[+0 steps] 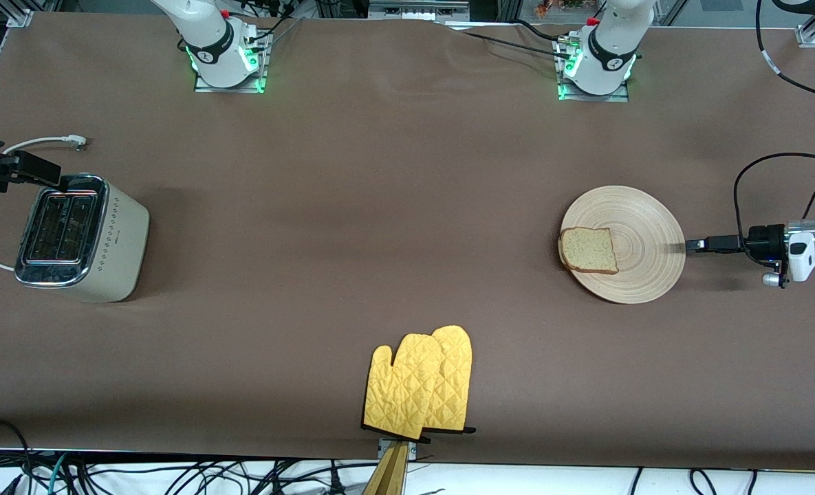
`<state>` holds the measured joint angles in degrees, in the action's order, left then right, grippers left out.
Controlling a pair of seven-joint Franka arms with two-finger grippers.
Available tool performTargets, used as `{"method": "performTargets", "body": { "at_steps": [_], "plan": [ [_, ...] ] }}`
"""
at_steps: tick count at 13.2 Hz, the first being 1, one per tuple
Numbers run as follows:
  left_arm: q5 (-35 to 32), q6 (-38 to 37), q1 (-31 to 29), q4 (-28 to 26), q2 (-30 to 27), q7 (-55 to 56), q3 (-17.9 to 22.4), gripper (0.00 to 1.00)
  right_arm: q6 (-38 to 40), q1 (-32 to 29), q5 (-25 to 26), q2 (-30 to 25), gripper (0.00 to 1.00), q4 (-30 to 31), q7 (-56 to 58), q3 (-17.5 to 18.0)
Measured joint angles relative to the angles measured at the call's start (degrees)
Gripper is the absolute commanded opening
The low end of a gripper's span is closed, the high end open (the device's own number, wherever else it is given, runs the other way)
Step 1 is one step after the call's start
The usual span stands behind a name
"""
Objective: Move plate and put bread in toaster
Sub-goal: 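Lower the left gripper to the wooden plate's rim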
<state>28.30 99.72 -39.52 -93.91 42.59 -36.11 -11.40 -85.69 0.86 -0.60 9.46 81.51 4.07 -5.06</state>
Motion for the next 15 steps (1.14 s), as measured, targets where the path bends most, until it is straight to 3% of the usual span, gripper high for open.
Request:
{"method": "performTargets", "body": {
  "at_steps": [7, 15],
  "plan": [
    [3.29, -2.6, -3.65, 0.33, 4.15, -3.81, -3.83, 1.0, 0.0, 0.0, 0.0, 0.0, 1.0, 0.0, 0.0, 0.0],
    [4.03, -3.36, -4.82, 0.47, 5.53, -11.84, -3.99, 1.0, 0.0, 0.0, 0.0, 0.0, 1.0, 0.0, 0.0, 0.0]
  ]
}}
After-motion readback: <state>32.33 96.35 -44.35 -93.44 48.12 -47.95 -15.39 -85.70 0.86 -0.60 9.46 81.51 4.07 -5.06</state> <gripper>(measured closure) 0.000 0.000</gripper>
